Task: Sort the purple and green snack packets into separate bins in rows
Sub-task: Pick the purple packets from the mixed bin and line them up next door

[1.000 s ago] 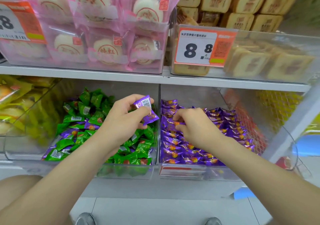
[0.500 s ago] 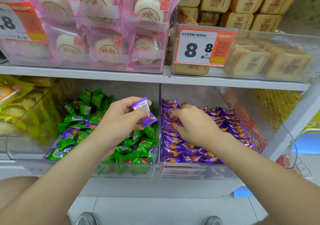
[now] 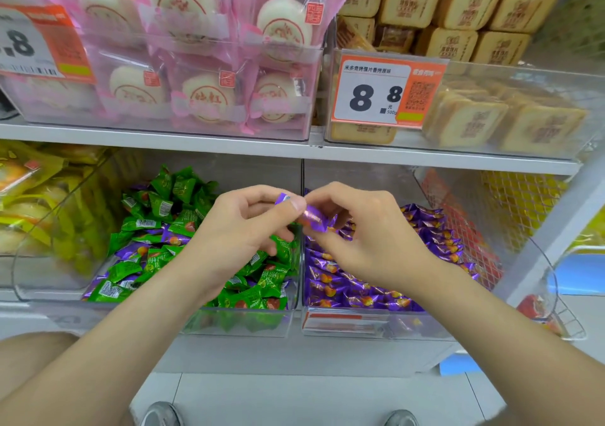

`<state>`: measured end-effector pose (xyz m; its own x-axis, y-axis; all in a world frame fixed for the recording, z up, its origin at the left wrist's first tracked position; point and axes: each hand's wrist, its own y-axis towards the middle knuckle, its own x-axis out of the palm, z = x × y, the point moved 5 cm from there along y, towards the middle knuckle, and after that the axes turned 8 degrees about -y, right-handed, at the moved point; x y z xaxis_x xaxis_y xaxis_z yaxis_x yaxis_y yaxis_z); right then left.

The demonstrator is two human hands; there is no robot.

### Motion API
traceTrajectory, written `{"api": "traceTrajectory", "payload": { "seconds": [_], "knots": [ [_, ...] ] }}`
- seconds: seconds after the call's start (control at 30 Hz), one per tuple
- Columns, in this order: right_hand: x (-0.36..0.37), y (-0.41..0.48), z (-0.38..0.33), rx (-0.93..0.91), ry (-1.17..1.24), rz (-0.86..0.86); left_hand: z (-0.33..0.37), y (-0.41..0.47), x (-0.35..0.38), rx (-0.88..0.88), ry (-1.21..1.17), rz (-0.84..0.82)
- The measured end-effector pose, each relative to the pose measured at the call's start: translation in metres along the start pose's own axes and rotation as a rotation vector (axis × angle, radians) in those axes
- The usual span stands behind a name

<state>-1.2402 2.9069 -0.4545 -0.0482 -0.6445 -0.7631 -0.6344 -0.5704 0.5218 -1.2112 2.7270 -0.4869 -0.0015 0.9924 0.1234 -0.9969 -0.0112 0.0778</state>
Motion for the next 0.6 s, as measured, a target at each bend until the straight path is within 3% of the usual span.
{"api": "traceTrajectory", "payload": {
  "seconds": [0.17,0.33,0.47,0.6],
  "knots": [
    [-0.003,-0.003,0.016,0.155,0.059,-0.137,0.005,-0.002,0.003,0.148,0.166,-0.031],
    [-0.006,-0.006,0.022,0.270,0.186,-0.119,0.005,-0.001,0.004,0.220,0.300,0.008],
    [-0.010,-0.012,0.047,0.431,-0.014,-0.084,-0.005,0.005,-0.005,0.146,0.338,0.132],
    [0.004,-0.019,0.051,0.388,-0.257,-0.284,-0.018,0.006,-0.007,0.016,0.425,0.143]
  ]
}}
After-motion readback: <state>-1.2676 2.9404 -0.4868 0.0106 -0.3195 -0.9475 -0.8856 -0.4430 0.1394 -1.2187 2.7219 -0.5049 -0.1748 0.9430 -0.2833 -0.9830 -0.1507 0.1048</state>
